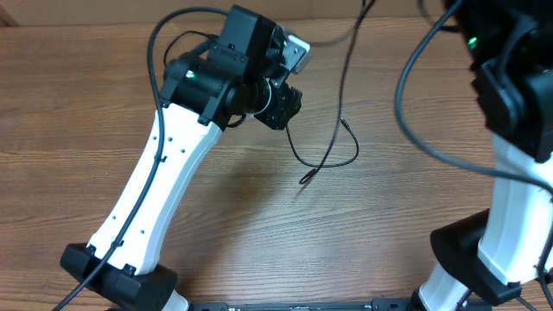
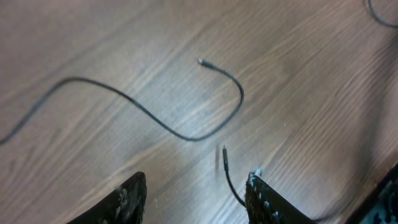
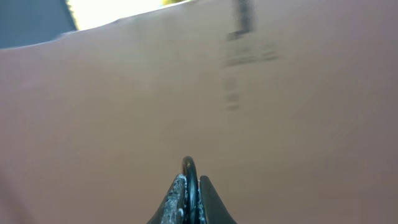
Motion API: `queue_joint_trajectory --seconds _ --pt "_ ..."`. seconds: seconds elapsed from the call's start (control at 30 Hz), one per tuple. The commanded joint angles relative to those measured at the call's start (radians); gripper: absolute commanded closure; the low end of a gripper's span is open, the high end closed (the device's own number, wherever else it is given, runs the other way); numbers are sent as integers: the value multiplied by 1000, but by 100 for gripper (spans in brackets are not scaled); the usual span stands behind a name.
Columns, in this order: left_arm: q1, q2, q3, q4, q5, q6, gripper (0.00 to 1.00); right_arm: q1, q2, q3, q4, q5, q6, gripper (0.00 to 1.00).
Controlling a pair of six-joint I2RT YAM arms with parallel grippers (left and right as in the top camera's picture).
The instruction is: Untangle cables
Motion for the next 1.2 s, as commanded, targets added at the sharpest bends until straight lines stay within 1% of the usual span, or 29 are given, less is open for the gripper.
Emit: queue_joint_trajectory --seconds 0.0,0.17,0.23,0.27,0.33,0.43,0.5,0.63,0.67,0.7,0.73,0.8,0.93,1.1,1.17 --pt "-9 -3 -6 -6 9 19 49 -118 -12 18 6 78 3 96" --pt "-8 -3 -6 -12 10 24 49 -337 -11 18 7 74 3 96" --pt "-8 -3 -6 -29 11 24 49 -498 -1 -3 11 74 3 96" --pt "-9 -3 -6 -37 12 24 49 -553 6 -16 13 61 3 96" --pt "-10 -3 -6 -53 13 21 48 -644 20 -48 24 -13 3 96" --pt "-9 -3 -6 -63 13 6 49 -782 55 -108 62 -198 3 96" --pt "-9 -3 -6 -61 14 -14 49 -846 80 -142 92 -270 3 96" --pt "-11 -3 -6 -50 19 -65 49 -956 168 -185 92 -290 3 96" --pt "-13 -3 -6 -43 22 -75 49 -980 194 -193 82 -293 3 92" --pt "-16 -3 -6 -39 22 -82 49 -996 213 -200 76 -298 3 63" --pt "-19 -3 -6 -35 22 -90 48 -1014 233 -205 68 -314 3 0" --pt "-30 -3 -5 -32 23 -101 49 -1054 267 -208 58 -380 4 0" --pt "-45 -4 -5 -31 21 -100 49 -1091 273 -209 72 -439 5 0" --pt "-56 -4 -5 -13 9 -96 49 -1101 247 -208 66 -492 5 0" --pt "-59 -4 -5 -13 -7 -74 50 -1098 233 -208 65 -504 7 0"
